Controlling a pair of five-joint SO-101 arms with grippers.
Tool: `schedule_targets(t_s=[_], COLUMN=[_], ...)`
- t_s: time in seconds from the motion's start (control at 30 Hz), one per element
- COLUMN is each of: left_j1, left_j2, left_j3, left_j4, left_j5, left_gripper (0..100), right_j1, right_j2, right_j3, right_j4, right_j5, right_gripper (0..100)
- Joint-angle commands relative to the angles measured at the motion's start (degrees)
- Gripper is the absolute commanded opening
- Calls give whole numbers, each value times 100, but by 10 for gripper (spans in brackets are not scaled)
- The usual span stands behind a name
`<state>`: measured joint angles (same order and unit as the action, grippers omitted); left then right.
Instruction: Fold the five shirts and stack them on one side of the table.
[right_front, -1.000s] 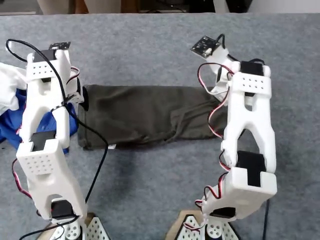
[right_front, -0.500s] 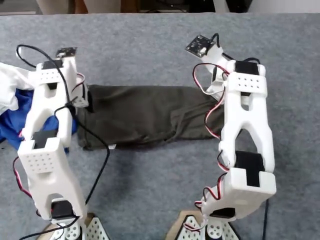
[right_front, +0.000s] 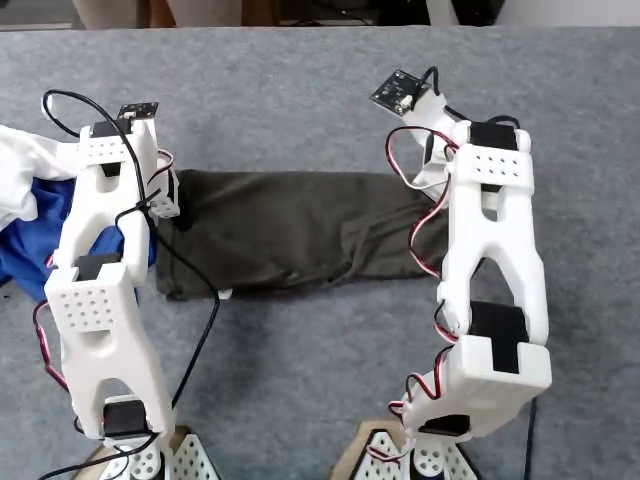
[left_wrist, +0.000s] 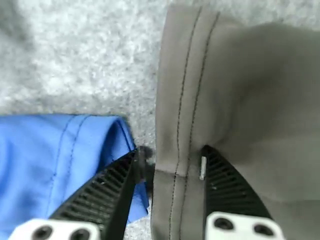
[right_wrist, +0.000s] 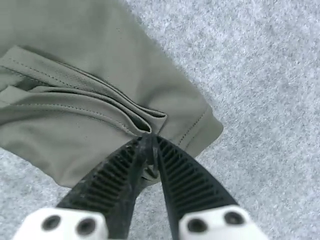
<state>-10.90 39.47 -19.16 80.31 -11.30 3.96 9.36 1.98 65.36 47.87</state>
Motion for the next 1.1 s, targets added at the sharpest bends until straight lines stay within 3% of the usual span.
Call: schedule_targets(t_s=[0.0,0.07,0.23,0.4,0.53,0.73,1.07], left_j1=[114,88,176,492,853,1776,3719], left_j2=[57,75,75,4,-75,-75,-75], left_j3=[-79,-123,-141,-334,-1468,-3508,-4765], left_j4=[9,-79,-79,-18,844,1899,1881], left_j5=[281,659,571,615,870,1538,2321], left_gripper=[187,154,13,19,19,19,19], right_j1=[-31,84,453,901,1200,1684,2782], right_j2=[-400,-418,-523,-980,-1464,-2123,-2431], right_j3=[-22,-57,-286,-303,-295,-303,-303], right_j4=[-114,-114,-70,-70,-62,62,-299], right_j5=[-53,-35,-53,-53,-53,70,422], right_gripper=[5,5,5,5,5,5,5])
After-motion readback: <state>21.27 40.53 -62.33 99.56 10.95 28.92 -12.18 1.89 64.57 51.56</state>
